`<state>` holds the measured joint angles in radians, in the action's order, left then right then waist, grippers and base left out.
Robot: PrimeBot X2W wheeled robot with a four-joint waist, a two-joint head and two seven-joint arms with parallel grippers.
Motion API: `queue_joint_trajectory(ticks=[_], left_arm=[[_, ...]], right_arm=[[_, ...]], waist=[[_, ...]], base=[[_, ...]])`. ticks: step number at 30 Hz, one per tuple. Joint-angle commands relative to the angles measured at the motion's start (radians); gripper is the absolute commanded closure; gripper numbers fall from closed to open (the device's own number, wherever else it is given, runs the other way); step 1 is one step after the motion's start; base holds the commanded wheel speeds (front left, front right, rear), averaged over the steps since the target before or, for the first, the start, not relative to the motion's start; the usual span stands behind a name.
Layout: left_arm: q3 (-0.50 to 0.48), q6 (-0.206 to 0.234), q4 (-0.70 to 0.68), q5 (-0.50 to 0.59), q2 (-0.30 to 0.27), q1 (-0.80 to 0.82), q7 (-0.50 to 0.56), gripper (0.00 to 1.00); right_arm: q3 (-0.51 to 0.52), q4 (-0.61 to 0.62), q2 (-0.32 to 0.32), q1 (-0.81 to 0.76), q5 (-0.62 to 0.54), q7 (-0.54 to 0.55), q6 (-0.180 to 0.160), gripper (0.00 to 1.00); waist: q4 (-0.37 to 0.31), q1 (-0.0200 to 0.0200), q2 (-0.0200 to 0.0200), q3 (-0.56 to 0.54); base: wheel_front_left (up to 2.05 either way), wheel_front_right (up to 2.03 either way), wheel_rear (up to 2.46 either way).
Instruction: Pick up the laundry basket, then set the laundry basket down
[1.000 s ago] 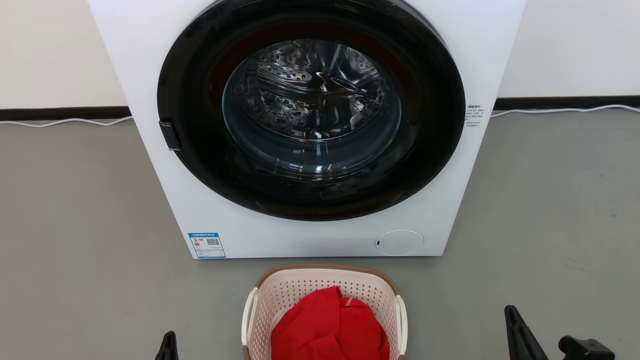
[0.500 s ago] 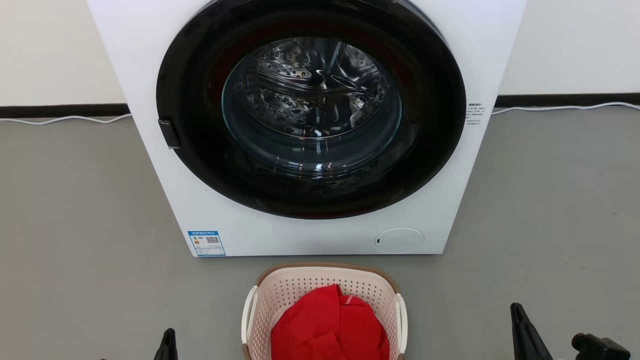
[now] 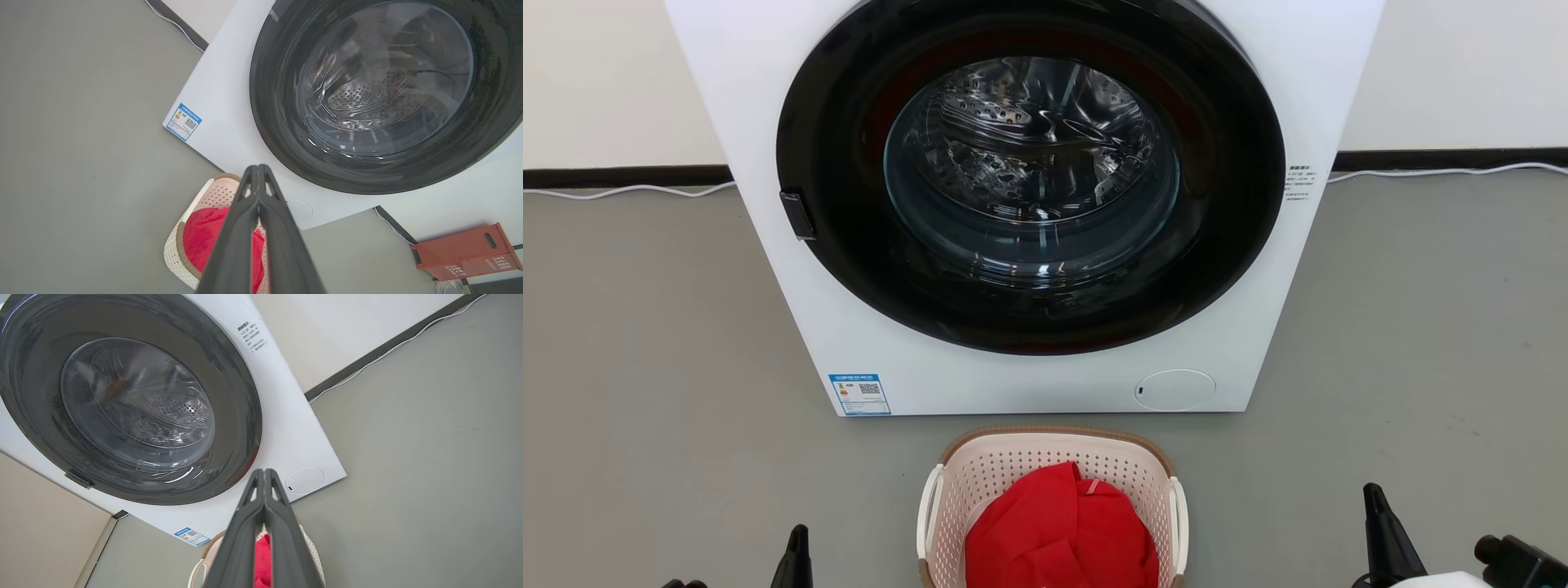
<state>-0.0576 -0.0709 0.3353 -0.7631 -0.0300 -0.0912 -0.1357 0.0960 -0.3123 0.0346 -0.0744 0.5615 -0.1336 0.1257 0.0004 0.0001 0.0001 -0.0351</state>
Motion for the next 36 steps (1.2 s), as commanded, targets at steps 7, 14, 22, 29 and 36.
queue_joint_trajectory(ticks=[7,14,22,29,36], left_arm=[[-0.017,-0.011,-0.035,-0.087,-0.010,0.068,0.023,1.00],[-0.020,-0.016,-0.040,-0.156,-0.011,0.080,0.043,1.00],[-0.024,-0.021,-0.046,-0.235,-0.012,0.093,0.067,1.00],[-0.028,-0.025,-0.051,-0.304,-0.013,0.105,0.088,1.00],[-0.032,-0.030,-0.056,-0.373,-0.014,0.117,0.108,1.00]], right_arm=[[-0.002,0.031,0.009,0.060,0.105,0.024,0.002,1.00],[0.000,0.035,0.009,0.071,0.191,0.044,0.002,1.00],[0.002,0.038,0.010,0.084,0.289,0.067,0.003,1.00],[0.004,0.042,0.011,0.095,0.375,0.088,0.003,1.00],[0.006,0.045,0.011,0.106,0.461,0.108,0.003,1.00]], waist=[[0.000,-0.0001,-0.0001,0.003],[0.000,-0.0001,-0.0001,0.006],[0.000,-0.0001,-0.0001,0.010],[0.000,-0.0001,-0.0001,0.013],[0.000,-0.0001,-0.0001,0.016]], base=[[0.00,0.00,0.00],[0.00,0.00,0.00],[0.00,0.00,0.00],[0.00,0.00,0.00],[0.00,0.00,0.00]])
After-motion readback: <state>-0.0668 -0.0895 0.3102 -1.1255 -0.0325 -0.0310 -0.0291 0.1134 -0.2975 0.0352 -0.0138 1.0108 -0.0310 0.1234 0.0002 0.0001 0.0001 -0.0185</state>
